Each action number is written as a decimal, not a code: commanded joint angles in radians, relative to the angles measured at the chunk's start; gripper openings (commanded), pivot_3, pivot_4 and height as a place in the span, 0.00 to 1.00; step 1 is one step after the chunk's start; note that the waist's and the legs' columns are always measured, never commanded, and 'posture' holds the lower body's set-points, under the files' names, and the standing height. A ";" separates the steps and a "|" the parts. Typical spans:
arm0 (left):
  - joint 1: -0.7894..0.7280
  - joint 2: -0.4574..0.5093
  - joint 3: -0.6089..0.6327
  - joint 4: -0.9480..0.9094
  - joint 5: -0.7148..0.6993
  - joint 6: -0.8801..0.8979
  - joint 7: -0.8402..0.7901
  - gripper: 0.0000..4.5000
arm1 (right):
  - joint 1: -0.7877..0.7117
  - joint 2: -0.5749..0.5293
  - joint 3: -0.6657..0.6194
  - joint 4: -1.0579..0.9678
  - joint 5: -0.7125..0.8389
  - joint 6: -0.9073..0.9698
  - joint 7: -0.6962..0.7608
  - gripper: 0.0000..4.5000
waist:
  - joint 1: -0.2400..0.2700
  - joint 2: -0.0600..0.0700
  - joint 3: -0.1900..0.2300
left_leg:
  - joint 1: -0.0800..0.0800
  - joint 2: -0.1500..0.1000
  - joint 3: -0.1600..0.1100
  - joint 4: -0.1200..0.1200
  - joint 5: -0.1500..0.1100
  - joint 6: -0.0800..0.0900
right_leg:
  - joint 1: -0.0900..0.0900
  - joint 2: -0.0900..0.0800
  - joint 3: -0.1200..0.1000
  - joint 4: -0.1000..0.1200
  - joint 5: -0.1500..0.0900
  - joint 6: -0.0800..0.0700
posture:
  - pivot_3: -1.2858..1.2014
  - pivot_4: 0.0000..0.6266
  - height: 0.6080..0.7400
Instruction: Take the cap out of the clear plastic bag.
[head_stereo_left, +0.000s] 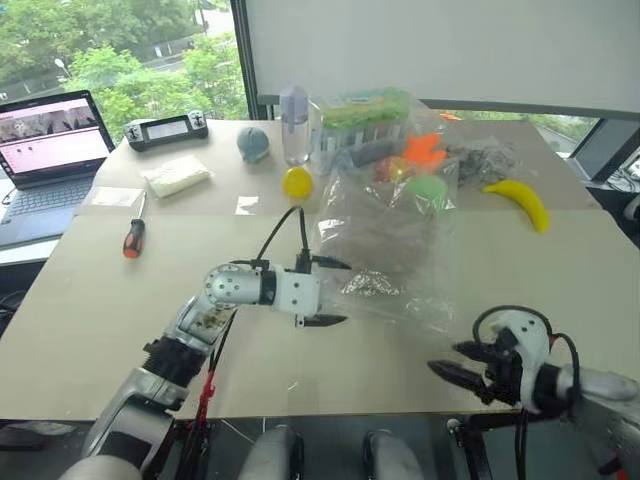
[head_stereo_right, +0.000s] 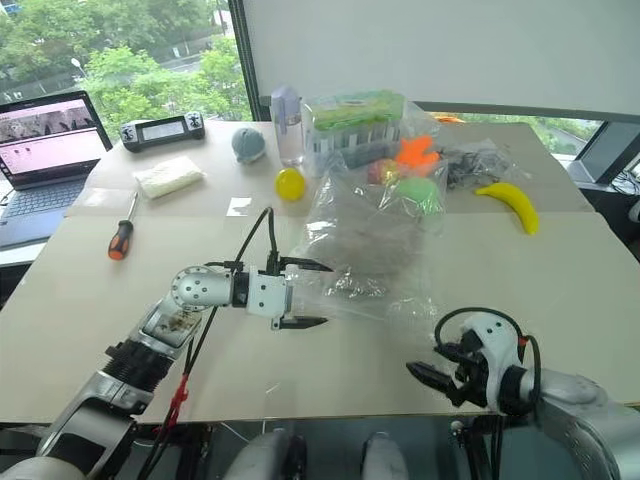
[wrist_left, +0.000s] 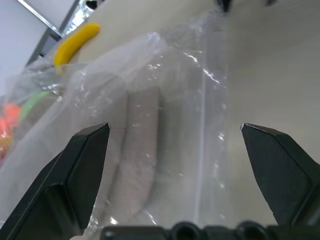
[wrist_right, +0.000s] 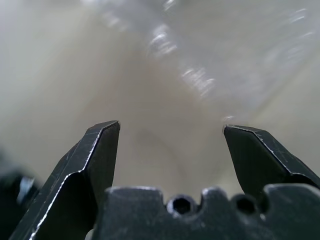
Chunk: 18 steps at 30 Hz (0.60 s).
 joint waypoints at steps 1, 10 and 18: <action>-0.013 -0.005 -0.003 0.023 0.017 -0.054 0.017 1.00 | -0.005 -0.051 -0.122 -0.119 0.096 0.018 0.037 0.88 | -0.002 0.000 0.000 | 0.000 0.000 0.000 0.000 0.000 0.001 | 0.001 0.000 0.000 0.000 0.000 0.000 | 0.52 0.24 1.00; -0.053 -0.020 -0.027 0.189 0.125 -0.251 0.107 1.00 | -0.082 -0.129 -0.258 -0.128 0.205 0.073 -0.001 0.88 | 0.003 -0.001 0.001 | 0.001 0.001 -0.003 0.007 -0.001 0.001 | 0.006 0.000 -0.002 -0.001 0.000 0.001 | 0.52 0.24 1.00; -0.089 -0.053 0.014 0.287 0.277 -0.381 0.390 1.00 | -0.123 -0.131 -0.298 -0.151 0.334 0.085 -0.092 0.88 | 0.010 -0.001 0.001 | 0.000 0.001 -0.003 0.007 -0.004 0.003 | 0.005 -0.003 -0.003 -0.001 0.000 0.001 | 0.52 0.24 1.00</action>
